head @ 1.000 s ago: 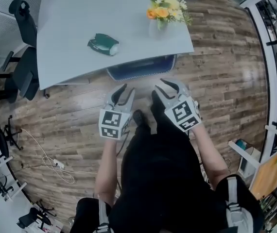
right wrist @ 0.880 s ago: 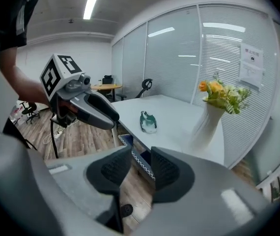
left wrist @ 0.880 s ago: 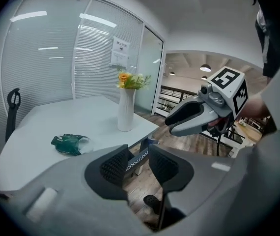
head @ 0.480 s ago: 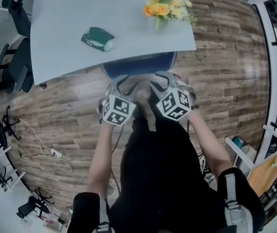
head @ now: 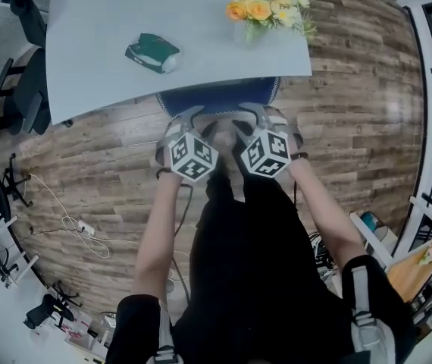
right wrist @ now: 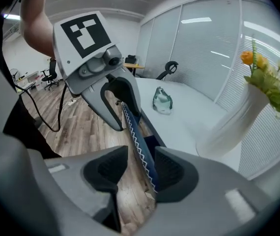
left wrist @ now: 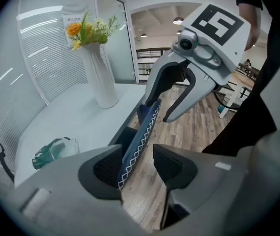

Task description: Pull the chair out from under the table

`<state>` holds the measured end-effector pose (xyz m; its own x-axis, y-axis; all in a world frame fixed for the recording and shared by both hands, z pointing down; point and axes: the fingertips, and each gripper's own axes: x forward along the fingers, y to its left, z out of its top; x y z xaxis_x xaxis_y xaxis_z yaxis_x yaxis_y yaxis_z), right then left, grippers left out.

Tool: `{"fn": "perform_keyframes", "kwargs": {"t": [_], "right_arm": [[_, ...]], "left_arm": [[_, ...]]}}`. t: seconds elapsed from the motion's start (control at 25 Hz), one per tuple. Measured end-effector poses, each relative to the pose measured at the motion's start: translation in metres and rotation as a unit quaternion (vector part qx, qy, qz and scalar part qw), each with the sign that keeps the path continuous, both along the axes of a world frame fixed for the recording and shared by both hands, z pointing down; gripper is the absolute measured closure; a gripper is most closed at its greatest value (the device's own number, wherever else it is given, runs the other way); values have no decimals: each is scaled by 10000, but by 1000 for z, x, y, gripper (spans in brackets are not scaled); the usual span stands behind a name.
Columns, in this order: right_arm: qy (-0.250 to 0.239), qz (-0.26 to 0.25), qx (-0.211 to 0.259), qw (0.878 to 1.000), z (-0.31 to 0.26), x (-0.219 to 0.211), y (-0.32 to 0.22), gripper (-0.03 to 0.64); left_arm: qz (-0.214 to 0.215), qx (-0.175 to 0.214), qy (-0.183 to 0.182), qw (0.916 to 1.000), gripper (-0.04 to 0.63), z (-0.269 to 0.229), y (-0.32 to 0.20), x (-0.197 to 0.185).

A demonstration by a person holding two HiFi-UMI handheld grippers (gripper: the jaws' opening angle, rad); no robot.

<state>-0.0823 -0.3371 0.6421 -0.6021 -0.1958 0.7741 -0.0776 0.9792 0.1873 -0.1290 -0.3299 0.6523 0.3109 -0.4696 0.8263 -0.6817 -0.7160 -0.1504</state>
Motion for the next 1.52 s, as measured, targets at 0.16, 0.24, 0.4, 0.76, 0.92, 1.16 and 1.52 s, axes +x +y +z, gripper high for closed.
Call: {"fn": "perform_keyframes", "kwargs": {"t": [0.16,0.24,0.4,0.76,0.92,1.16,1.52], "right_arm": [[266,-239,176,9992,19,-2,-4,454],[310,-311,261,9987,25,-2,-6,454],[427,-366,314,9979,34,-4,-10,454],[474,-362,365,9976,39,-3,-17,487],[474,-395,355,9975,39,-3,-16,497],[375,-497,487,9969,39,-2,-14,506],[448,-508,299,9973,42,1,-4,509]], "left_arm": [[163,-13,-248,9996,398,15,-5,0],[190,-1,-285,9994,393,21,-8,0],[190,74,-436,9988,393,27,-12,-3],[303,313,-772,9961,431,31,-14,-6],[320,513,-852,9945,431,30,-13,-7],[152,449,-888,9949,436,32,-14,-7],[181,-322,-670,9971,450,37,-3,-4]]}}
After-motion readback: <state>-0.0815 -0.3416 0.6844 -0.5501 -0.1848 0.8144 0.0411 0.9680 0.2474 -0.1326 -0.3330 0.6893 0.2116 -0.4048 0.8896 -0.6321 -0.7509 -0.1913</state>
